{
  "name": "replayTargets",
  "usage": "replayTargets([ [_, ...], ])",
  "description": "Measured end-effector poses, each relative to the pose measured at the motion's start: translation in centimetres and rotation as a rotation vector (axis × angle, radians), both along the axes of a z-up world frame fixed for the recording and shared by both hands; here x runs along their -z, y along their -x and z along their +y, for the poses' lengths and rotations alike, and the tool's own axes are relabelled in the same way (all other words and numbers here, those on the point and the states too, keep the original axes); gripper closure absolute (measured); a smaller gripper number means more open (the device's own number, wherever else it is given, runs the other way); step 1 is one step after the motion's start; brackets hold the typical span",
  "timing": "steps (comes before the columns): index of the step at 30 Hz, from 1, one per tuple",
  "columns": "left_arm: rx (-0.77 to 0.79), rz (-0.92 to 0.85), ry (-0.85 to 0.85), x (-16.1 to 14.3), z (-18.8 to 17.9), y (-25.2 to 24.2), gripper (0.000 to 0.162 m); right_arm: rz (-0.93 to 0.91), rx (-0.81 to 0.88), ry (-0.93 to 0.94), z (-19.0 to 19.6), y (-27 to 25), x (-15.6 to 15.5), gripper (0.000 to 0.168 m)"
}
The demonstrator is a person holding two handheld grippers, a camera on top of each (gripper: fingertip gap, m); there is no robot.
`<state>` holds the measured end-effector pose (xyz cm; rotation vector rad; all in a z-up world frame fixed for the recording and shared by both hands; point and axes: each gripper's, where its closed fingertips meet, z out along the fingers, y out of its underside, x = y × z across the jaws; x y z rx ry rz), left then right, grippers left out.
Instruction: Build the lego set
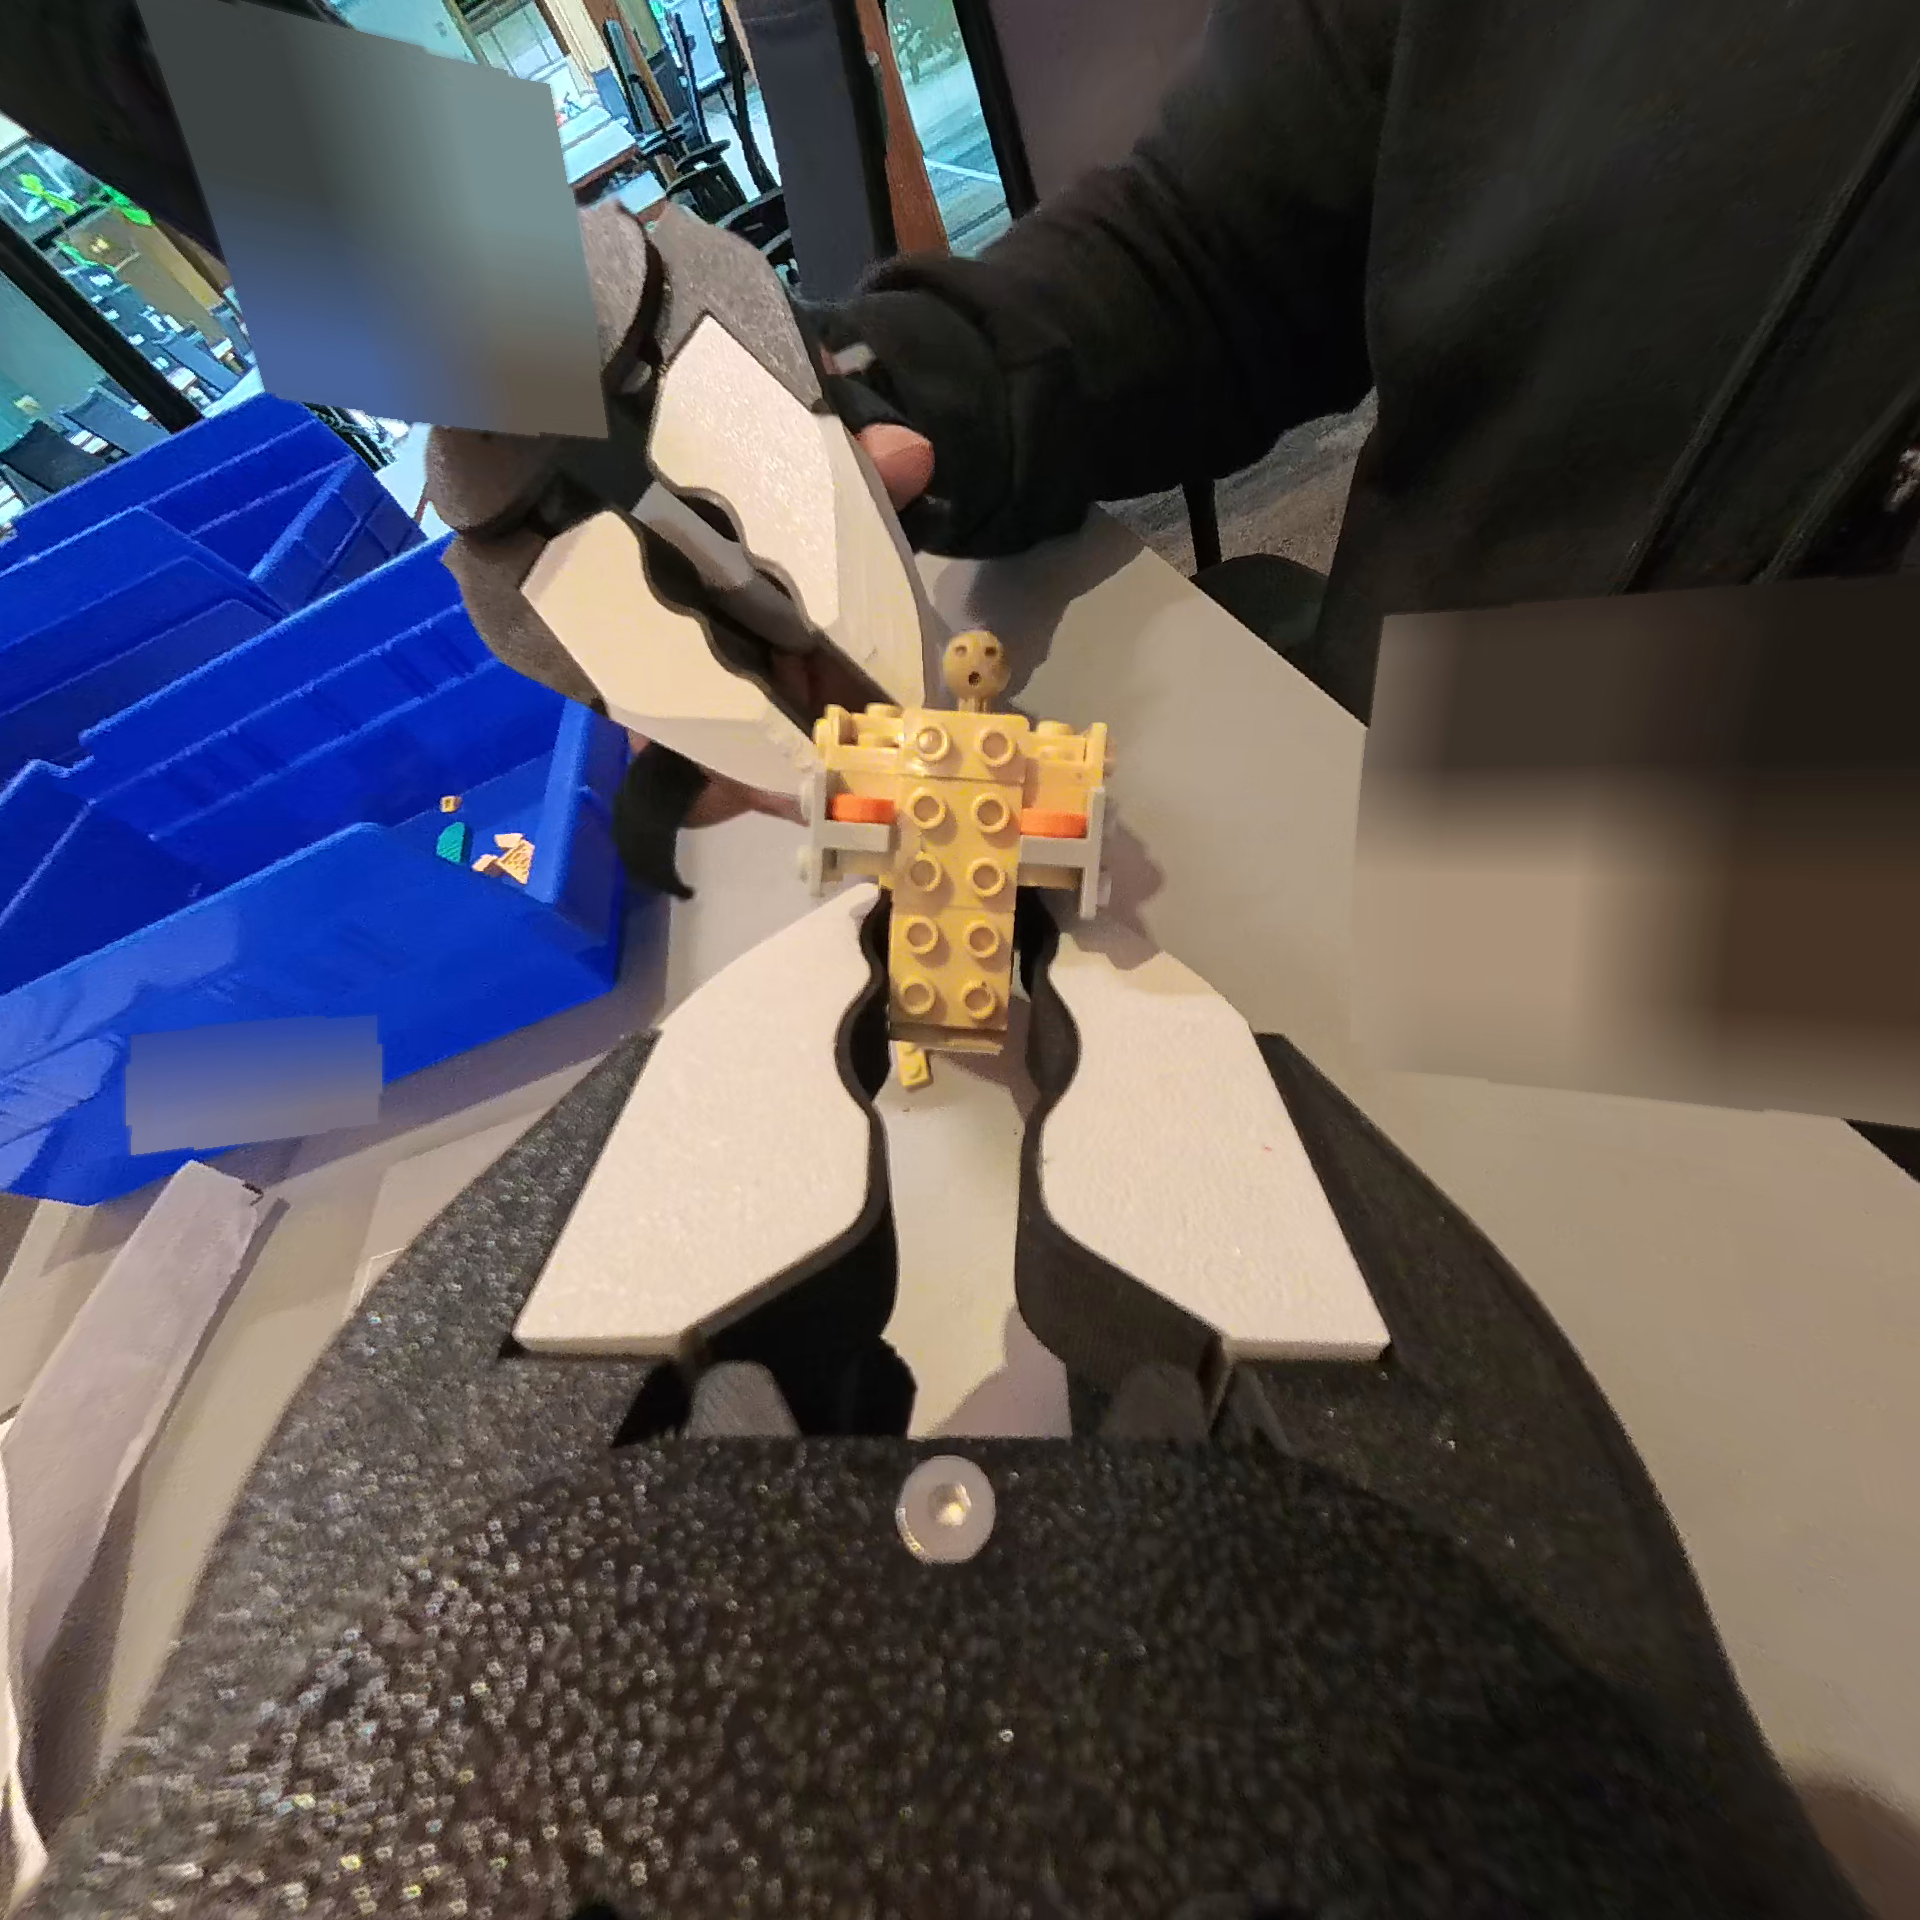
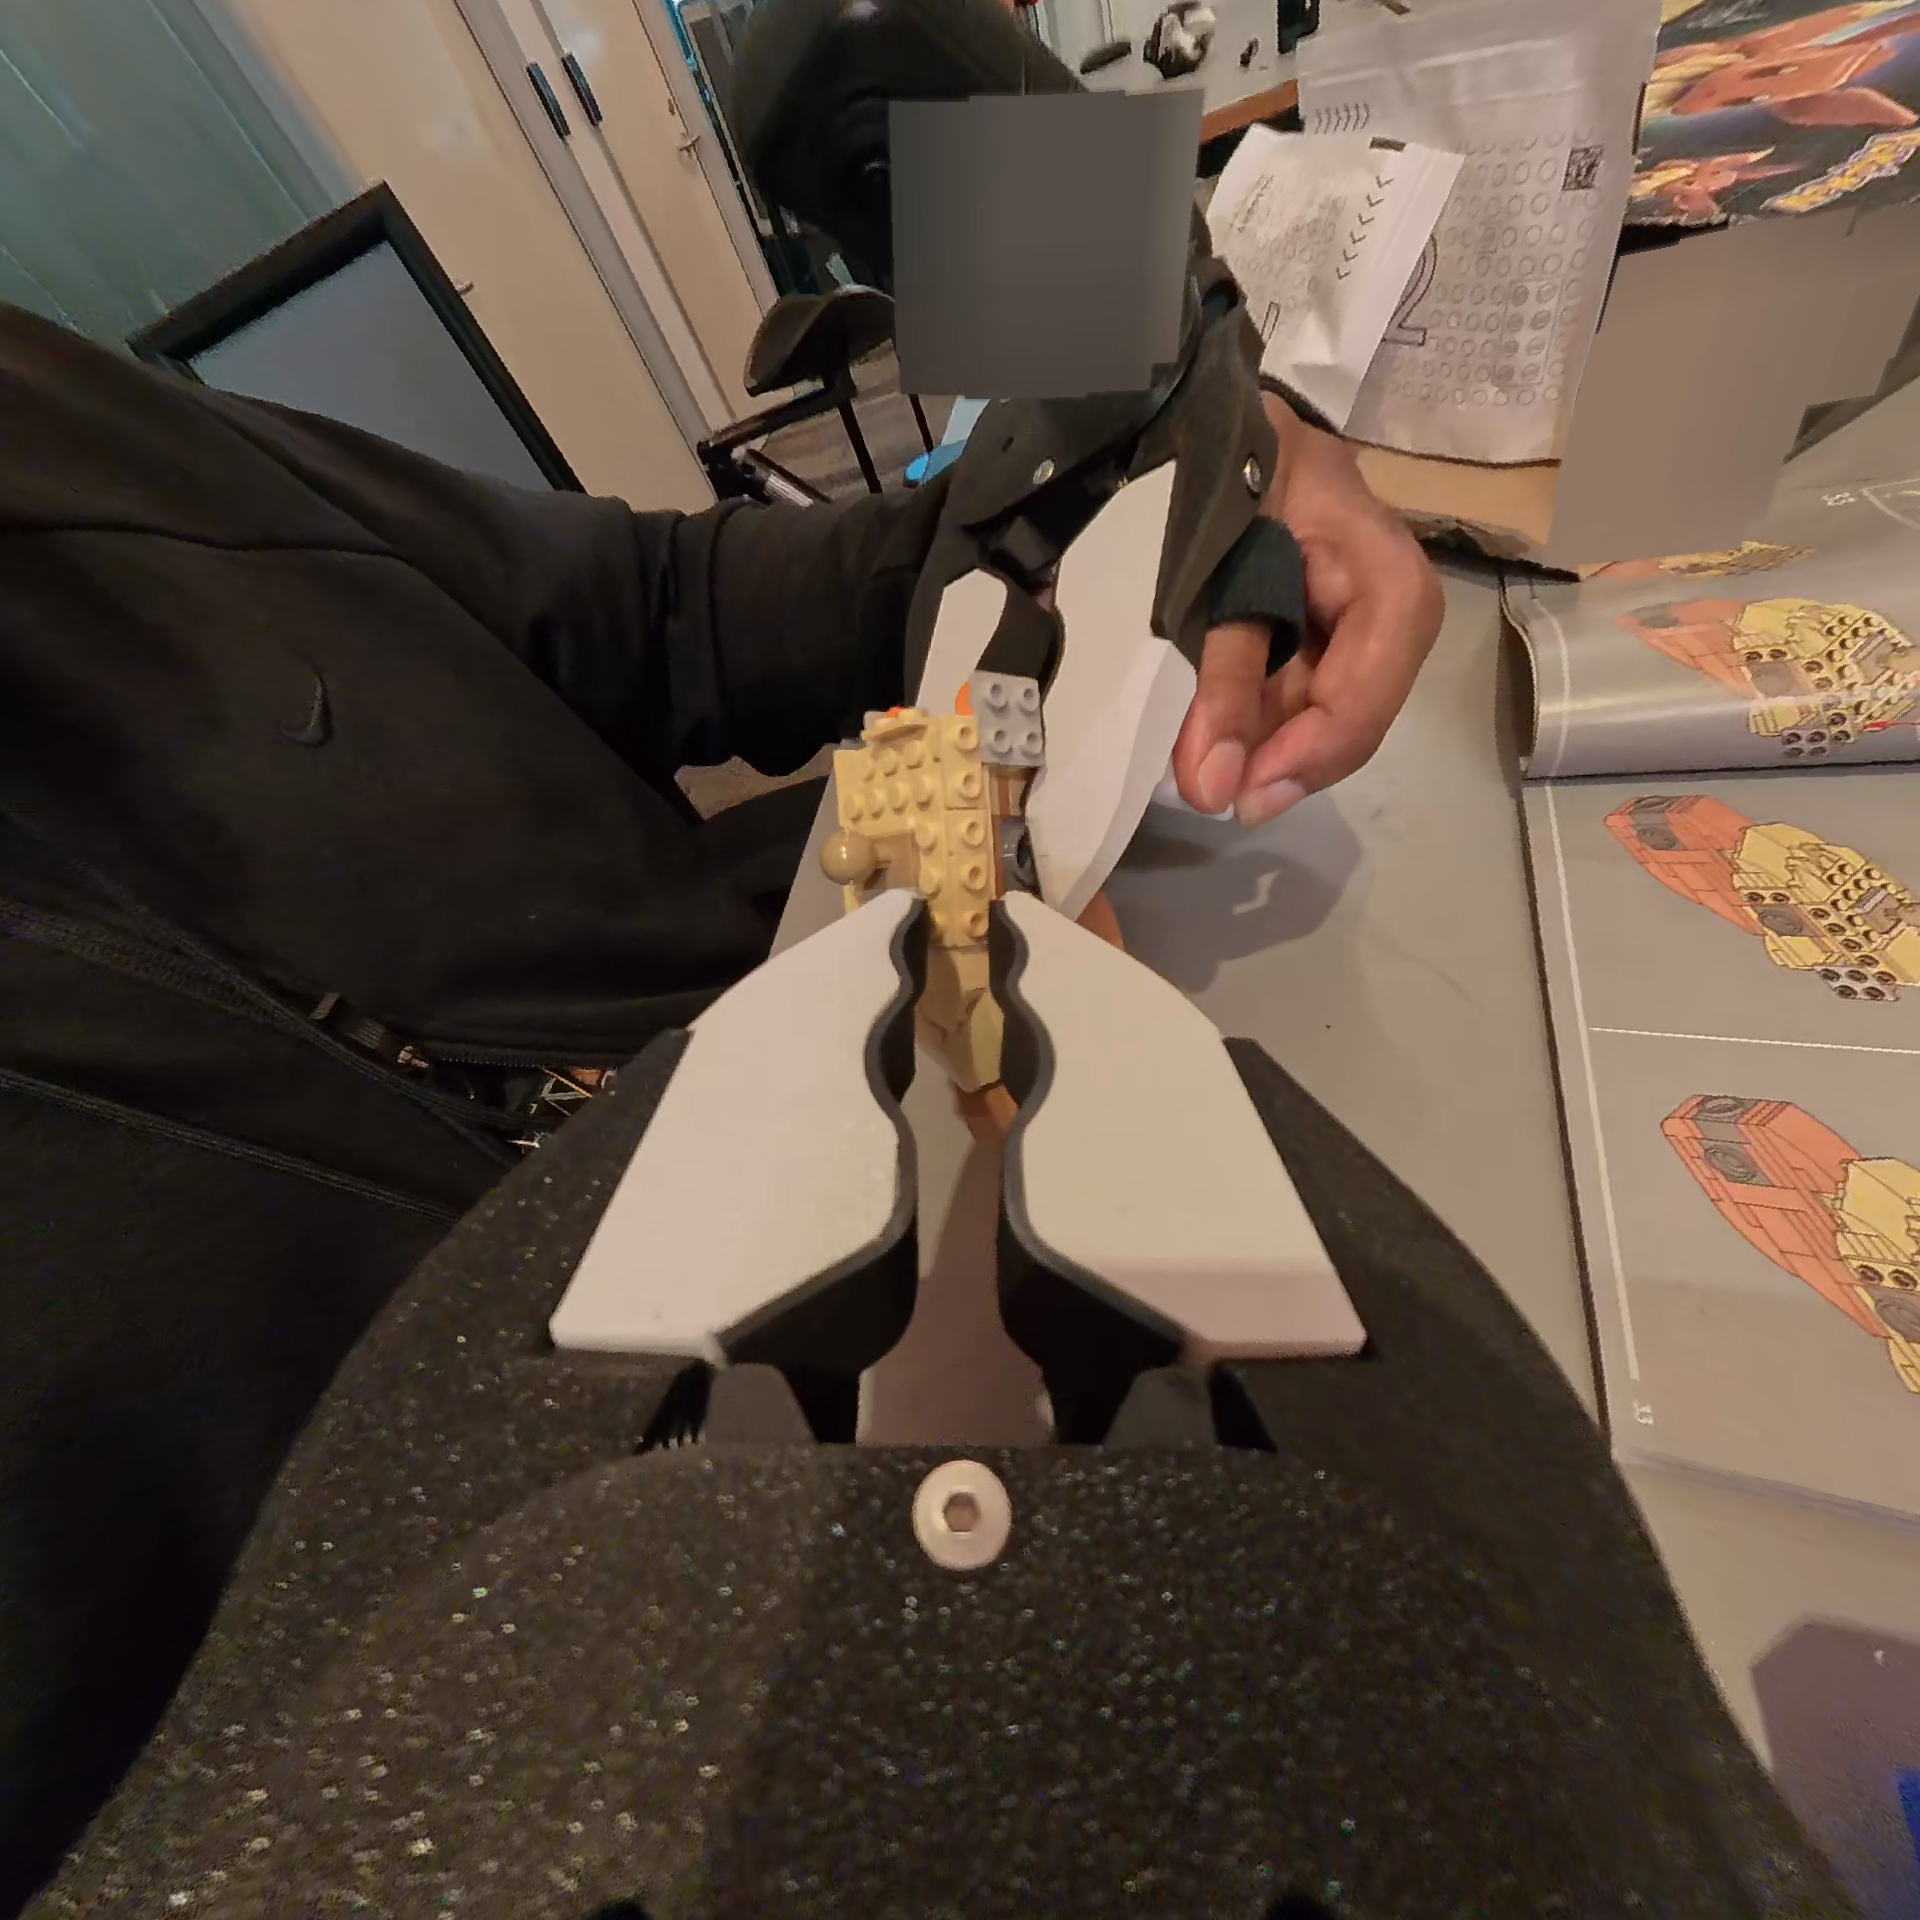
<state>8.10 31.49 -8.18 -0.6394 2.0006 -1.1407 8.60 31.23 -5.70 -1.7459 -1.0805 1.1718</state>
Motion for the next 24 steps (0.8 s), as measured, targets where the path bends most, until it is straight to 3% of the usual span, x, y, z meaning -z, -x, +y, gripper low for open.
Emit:
replayTargets([
  [7, -0.054, 0.043, -0.076, 0.8, 0.6, -0.1, 0.14, 0.055, -0.014, -0.054, -0.4, 0.0, -1.2, 0.138],
  [18, -0.059, 0.1, -0.154, 1.9, 0.2, -0.2, 0.14, -0.03, 0.017, -0.056, 0.2, 0.7, 0.4, 0.156],
  [24, -0.053, 0.117, -0.18, 2.2, 0.0, -0.1, 0.14, -0.025, 0.012, -0.067, 0.2, 1.0, 0.5, 0.157],
])
